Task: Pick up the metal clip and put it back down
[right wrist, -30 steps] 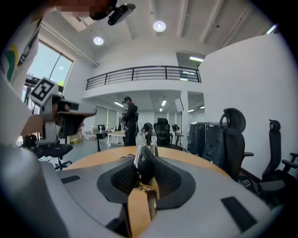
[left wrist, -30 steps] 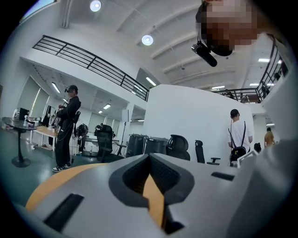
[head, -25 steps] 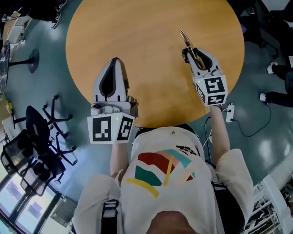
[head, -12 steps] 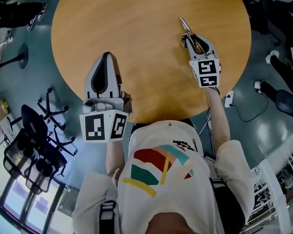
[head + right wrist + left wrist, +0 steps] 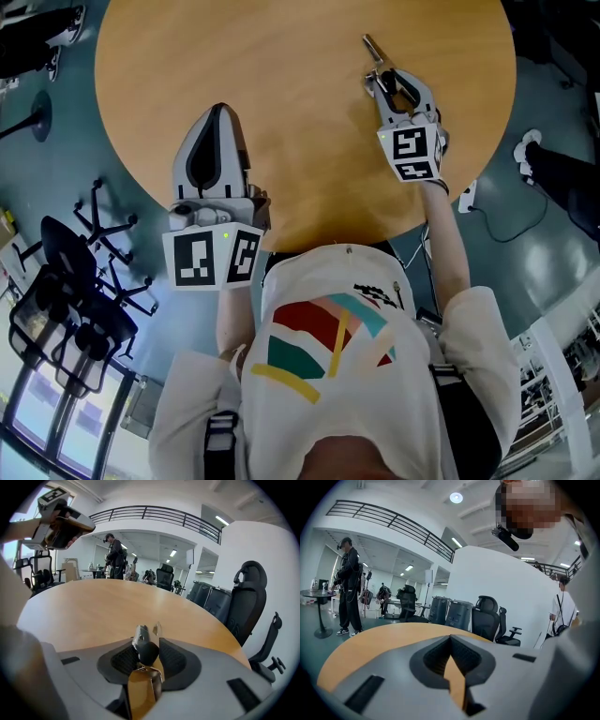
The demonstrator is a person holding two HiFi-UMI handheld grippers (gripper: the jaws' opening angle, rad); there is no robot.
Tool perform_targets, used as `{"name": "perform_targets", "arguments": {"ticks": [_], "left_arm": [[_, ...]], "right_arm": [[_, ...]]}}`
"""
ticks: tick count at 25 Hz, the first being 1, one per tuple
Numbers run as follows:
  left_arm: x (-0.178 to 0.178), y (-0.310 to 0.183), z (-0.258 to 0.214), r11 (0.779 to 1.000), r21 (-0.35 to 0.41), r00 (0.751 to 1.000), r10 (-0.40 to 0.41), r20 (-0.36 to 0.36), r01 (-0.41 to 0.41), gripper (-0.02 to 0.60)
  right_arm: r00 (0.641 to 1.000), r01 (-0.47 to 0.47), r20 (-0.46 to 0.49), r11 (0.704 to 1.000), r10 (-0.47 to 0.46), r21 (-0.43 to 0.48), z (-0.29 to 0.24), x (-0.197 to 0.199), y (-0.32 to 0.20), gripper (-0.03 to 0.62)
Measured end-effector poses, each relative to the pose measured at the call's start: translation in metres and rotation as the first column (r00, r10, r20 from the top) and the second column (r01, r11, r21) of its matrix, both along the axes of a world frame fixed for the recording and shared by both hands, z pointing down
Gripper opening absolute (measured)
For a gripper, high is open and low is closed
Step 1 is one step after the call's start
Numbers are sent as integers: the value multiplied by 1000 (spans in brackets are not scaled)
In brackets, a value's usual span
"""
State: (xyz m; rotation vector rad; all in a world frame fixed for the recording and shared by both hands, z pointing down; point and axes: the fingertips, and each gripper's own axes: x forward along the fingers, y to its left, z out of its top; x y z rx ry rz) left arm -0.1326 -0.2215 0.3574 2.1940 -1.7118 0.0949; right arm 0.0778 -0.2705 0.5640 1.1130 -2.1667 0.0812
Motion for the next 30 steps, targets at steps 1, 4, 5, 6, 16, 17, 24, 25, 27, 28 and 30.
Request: {"name": "perform_targets", "arguments": {"ticks": [1,4,5,6,16,17,24,25,27,28,30], "left_arm": [[0,0,-1,1000,-1,1000,1,-1,-1,44],[2,1,-2,1000,-1,1000,2,-2,-2,44],[1,2,-2,1000,0,1000,1,-1,-1,44],[0,4,-2,1000,1,1000,0,0,0,44],[-12,23,-37,996,80,1000,-26,-1,26,44],[-11,27,-44,995,98,1000,-27,-1,27,44],[3,58,-97,970,241,1000,-23,-2,23,44],[6,63,-105,965,260,1000,-23,-2,23,44],[11,74,-123,954,299,1000,-20,-3,20,44],[13,81,-131,948,317,1000,-18,-4,19,44],[18,96,-145,936,351,1000,-14,-10,16,44]], "right_arm": [[1000,-1,-4,1000,1,-1,0,0,0,110],[1000,-9,-12,1000,9,-16,3,-1,0,204],[1000,-7,-12,1000,6,-17,4,-2,0,225],[1000,-3,-8,1000,2,-16,4,-4,1,239],[977,-31,211,997,17,65,-81,-18,11,239],[971,-38,240,996,17,80,-96,-18,12,239],[909,-108,416,946,-31,305,-230,-9,40,129],[899,-122,435,931,-44,345,-251,-6,47,45],[879,-137,470,903,-78,407,-289,0,67,14],[870,-147,484,891,-90,430,-305,3,78,14],[860,-169,500,868,-102,466,-332,9,102,14]]}}
